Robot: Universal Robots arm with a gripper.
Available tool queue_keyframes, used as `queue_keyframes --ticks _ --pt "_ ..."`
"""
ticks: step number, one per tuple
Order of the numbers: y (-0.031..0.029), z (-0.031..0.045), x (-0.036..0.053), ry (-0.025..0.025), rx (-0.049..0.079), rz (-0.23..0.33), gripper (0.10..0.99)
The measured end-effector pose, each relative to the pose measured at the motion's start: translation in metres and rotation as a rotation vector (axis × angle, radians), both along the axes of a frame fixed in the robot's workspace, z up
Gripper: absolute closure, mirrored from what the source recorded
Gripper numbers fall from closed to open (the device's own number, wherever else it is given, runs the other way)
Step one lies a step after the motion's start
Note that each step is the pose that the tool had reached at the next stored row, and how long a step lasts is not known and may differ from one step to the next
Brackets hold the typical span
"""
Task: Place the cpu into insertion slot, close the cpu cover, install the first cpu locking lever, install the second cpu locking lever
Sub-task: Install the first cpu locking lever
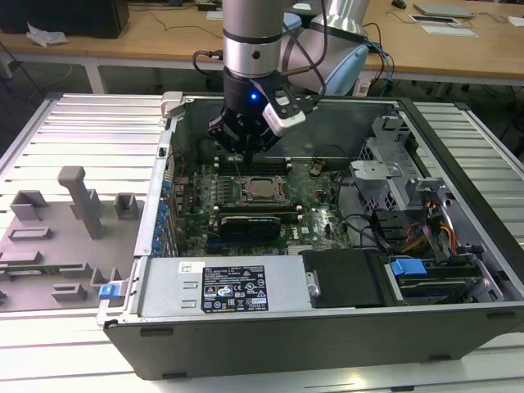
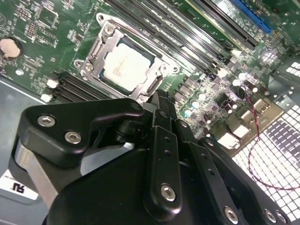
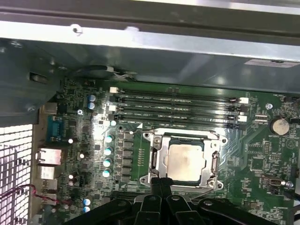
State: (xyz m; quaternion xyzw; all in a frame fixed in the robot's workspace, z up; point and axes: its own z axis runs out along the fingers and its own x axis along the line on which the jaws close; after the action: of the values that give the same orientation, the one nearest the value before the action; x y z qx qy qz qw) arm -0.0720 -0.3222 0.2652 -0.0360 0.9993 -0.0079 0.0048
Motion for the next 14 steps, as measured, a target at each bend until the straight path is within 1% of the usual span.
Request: queue_keyframes --ticks 3,6,7,8,10,12,14 --pt "0.0 0.0 -0.0066 -0.0011 0.0 0.0 0.98" --pt "0.0 0.0 -0.0153 -0.002 0.001 0.0 0.98" --pt "0.0 0.0 -0.0162 -0.002 0.004 0.0 0.98" --pt "0.0 0.0 -0.0167 -0.002 0.01 0.0 0.98" --pt "0.0 0.0 -0.0176 -0.002 0.036 0.0 0.98" --pt "0.0 0.0 -0.0184 -0.002 0.057 0.0 0.98" --pt "0.0 -0.0001 -0.0198 -0.002 0.064 0.0 0.98"
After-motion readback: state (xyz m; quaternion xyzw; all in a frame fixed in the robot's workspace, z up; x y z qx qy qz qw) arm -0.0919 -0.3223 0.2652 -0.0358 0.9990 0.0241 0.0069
